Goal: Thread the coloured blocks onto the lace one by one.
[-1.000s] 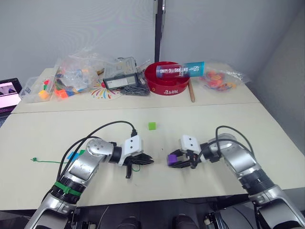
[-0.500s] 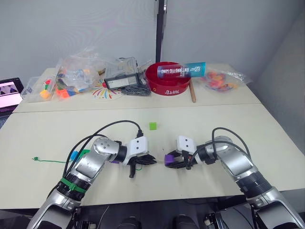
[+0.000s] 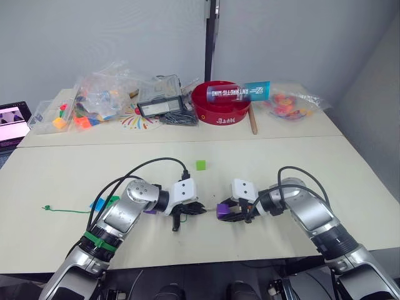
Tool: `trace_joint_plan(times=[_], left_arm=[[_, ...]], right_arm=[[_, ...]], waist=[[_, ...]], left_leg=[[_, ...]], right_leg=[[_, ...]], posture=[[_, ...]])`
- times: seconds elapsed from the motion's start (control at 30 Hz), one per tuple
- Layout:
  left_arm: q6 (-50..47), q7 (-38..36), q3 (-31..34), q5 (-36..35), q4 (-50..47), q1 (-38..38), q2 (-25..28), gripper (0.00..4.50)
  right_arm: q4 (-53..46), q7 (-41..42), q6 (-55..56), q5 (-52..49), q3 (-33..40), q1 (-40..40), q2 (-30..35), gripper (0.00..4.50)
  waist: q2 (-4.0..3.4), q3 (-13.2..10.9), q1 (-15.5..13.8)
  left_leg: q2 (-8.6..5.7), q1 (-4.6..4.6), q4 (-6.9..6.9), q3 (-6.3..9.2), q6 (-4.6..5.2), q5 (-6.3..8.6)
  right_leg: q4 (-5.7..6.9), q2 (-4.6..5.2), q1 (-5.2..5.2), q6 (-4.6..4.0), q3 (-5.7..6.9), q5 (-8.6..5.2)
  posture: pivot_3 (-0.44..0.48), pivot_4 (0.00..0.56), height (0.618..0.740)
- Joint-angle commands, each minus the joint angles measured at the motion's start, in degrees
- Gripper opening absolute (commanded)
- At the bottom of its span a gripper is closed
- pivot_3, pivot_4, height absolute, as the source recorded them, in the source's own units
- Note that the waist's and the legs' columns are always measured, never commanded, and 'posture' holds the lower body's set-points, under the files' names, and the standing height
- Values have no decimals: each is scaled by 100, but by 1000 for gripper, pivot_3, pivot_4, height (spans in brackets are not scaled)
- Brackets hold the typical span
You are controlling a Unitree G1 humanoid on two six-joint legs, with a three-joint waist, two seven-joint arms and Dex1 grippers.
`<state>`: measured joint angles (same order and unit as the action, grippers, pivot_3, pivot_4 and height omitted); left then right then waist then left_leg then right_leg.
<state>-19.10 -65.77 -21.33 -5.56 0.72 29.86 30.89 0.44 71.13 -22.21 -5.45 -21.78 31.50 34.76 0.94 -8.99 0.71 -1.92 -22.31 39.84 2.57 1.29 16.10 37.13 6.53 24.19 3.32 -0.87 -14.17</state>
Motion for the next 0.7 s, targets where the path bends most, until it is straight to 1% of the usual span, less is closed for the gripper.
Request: trace_joint_plan(times=[0.03,0.7], left_arm=[[-41,-16,-20,-8,-255,48,-6,0],[-302,-77,-48,-46,-706,-15,8,0]], right_arm=[[-226,-27,-132,11,-60,-24,-4,1196],[-247,-213,-277,144,-125,-38,-96,1196]], waist=[[0,0,-1],[0,0,8]], left_leg=[[0,0,0,0,0,0],[1,2,1,0,0,0]], right_leg=[[0,0,-1,0,0,0],[0,-1,-1,0,0,0]], posture=[[0,150,740],[0,150,740]])
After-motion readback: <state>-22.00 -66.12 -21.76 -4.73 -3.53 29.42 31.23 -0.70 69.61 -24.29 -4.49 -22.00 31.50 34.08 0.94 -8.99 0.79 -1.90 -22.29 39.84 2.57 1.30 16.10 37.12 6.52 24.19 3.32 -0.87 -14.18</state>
